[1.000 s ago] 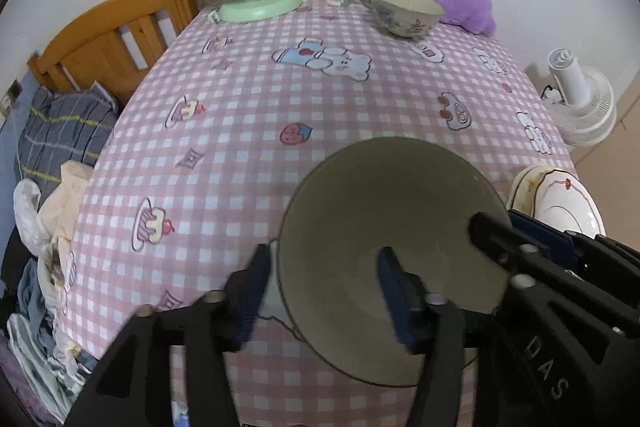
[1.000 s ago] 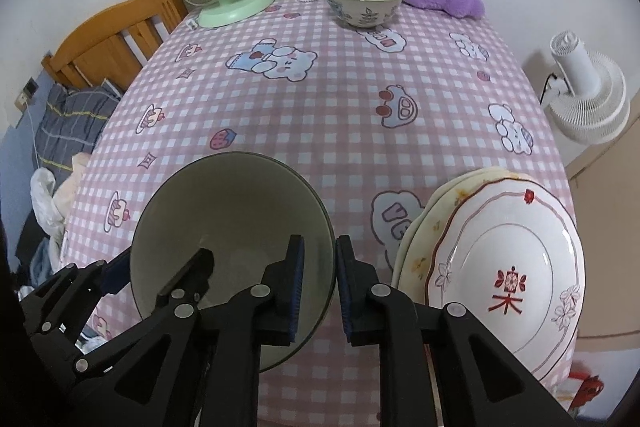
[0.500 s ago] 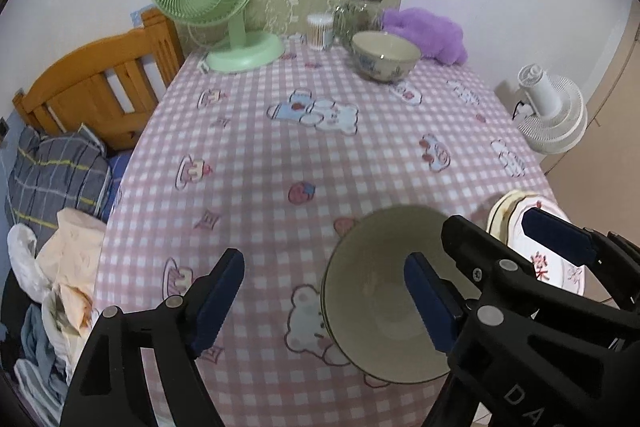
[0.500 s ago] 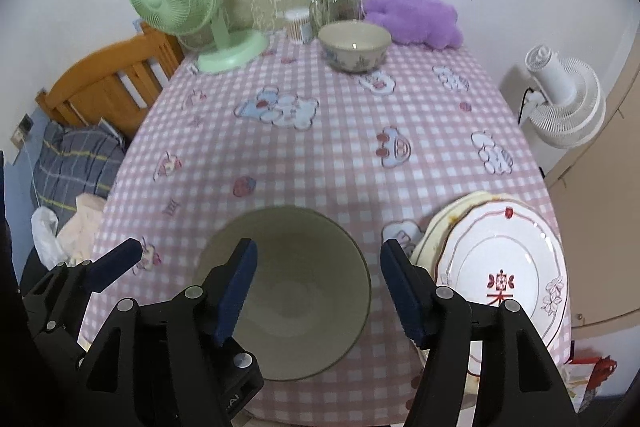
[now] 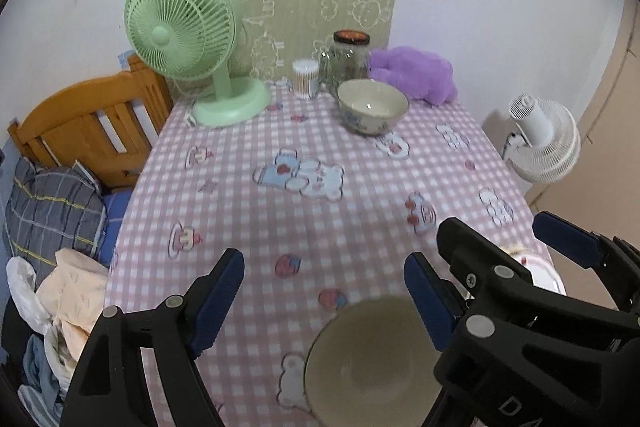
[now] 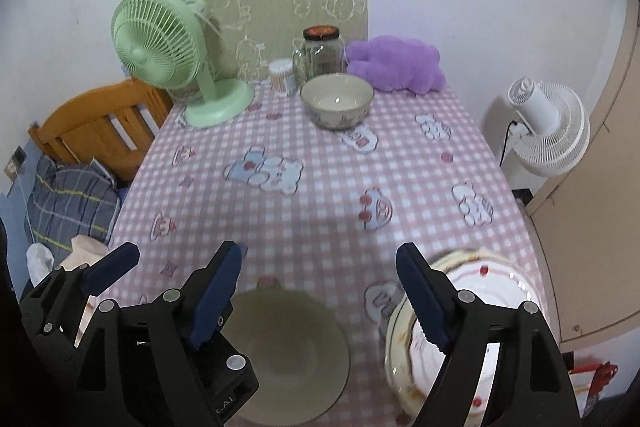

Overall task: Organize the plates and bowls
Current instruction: 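Move both grippers to the grey-green bowl beside the glass jar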

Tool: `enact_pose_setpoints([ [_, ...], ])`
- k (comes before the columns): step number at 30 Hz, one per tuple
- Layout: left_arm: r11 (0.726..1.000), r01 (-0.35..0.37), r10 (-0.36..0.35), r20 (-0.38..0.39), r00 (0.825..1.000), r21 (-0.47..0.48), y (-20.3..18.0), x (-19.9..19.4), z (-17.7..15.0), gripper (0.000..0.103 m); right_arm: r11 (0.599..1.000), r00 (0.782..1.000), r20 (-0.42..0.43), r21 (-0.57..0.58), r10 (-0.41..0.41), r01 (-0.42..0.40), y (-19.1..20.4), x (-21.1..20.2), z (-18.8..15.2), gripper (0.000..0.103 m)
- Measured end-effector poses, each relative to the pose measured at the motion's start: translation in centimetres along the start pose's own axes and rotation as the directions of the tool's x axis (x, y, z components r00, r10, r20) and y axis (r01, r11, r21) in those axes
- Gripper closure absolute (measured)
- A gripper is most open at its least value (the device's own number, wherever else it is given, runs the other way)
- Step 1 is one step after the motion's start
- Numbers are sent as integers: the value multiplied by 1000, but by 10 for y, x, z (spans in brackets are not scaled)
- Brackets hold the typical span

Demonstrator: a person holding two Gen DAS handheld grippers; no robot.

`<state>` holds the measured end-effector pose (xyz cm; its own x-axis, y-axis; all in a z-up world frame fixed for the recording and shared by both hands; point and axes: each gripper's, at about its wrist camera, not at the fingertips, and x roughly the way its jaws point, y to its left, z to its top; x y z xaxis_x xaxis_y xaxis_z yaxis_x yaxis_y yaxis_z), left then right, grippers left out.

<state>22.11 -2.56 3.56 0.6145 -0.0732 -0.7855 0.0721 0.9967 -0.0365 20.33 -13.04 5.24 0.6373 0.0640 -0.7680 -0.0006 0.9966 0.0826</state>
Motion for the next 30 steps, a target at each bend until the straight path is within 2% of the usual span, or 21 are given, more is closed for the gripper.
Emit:
enact_pose_setpoints([
  [9, 998, -61, 62, 31, 998, -31, -24, 22, 46, 19, 999, 999, 29, -43, 19, -18, -28, 22, 52, 20],
  [15, 994, -85, 88, 41, 995, -74, -35, 43, 71, 20, 992, 998, 30, -118, 48, -44, -42, 46, 86, 21],
  [24, 986, -130, 136, 50, 990, -103, -50, 81, 111, 20, 989, 994, 47, -116, 98, -92, -66, 84, 131, 21],
  [26, 984, -142, 147, 48, 988, -103, -53, 91, 120, 21, 989, 994, 44, -110, 102, -97, -71, 94, 139, 21],
  [28, 986, -139, 145, 56, 988, -95, -57, 99, 127, 28, 989, 993, 44, -107, 105, -100, -74, 105, 148, 21],
  [30, 985, -142, 148, 61, 987, -94, -60, 108, 135, 28, 989, 993, 49, -108, 107, -102, -76, 116, 157, 21],
])
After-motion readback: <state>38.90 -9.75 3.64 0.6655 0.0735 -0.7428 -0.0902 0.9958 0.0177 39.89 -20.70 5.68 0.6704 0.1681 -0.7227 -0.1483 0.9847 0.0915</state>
